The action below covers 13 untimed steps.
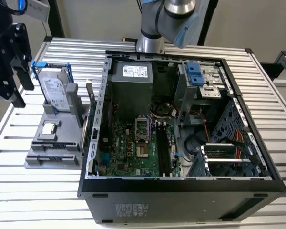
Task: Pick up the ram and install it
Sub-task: 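Pick up the ram and move it above insertion slot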
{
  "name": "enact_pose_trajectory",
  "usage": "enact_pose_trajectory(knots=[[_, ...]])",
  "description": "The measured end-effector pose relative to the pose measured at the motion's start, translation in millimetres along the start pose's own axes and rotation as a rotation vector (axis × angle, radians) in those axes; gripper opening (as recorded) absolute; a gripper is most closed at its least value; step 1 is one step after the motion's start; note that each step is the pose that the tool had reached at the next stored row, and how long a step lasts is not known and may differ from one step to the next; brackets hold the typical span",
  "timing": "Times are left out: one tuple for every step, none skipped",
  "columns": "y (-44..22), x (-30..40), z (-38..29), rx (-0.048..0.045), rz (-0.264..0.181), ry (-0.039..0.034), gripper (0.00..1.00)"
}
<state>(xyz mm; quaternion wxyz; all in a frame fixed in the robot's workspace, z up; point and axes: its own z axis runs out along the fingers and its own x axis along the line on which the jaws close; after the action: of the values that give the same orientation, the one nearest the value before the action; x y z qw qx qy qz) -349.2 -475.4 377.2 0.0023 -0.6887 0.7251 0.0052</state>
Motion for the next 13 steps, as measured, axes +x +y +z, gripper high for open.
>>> enact_pose_trajectory(knots=[[0.0,0.0,0.6,0.0,0.0,0.0,1.0],[0.0,0.0,1.0,-0.0001,0.0,0.0,1.0],[0.0,0.0,1.6,-0.0001,0.0,0.0001,1.0],[0.0,0.0,2.0,-0.0001,0.0,0.0001,1.0],[0.0,0.0,2.6,-0.0001,0.0,0.0001,1.0],[0.0,0.0,3.1,-0.0001,0.0,0.0001,1.0],[0.0,0.0,3.6,-0.0001,0.0,0.0001,1.0],[0.0,0.0,4.2,-0.0002,0.0,0.0001,1.0],[0.0,0.0,4.7,-0.0001,0.0,0.0,1.0],[0.0,0.0,5.2,-0.0001,0.0,0.0001,1.0],[0.0,0.0,5.7,-0.0001,0.0,0.0001,1.0],[0.0,0.0,6.2,-0.0001,0.0,0.0001,1.0],[0.0,0.0,6.7,-0.0001,0.0,0.0001,1.0]])
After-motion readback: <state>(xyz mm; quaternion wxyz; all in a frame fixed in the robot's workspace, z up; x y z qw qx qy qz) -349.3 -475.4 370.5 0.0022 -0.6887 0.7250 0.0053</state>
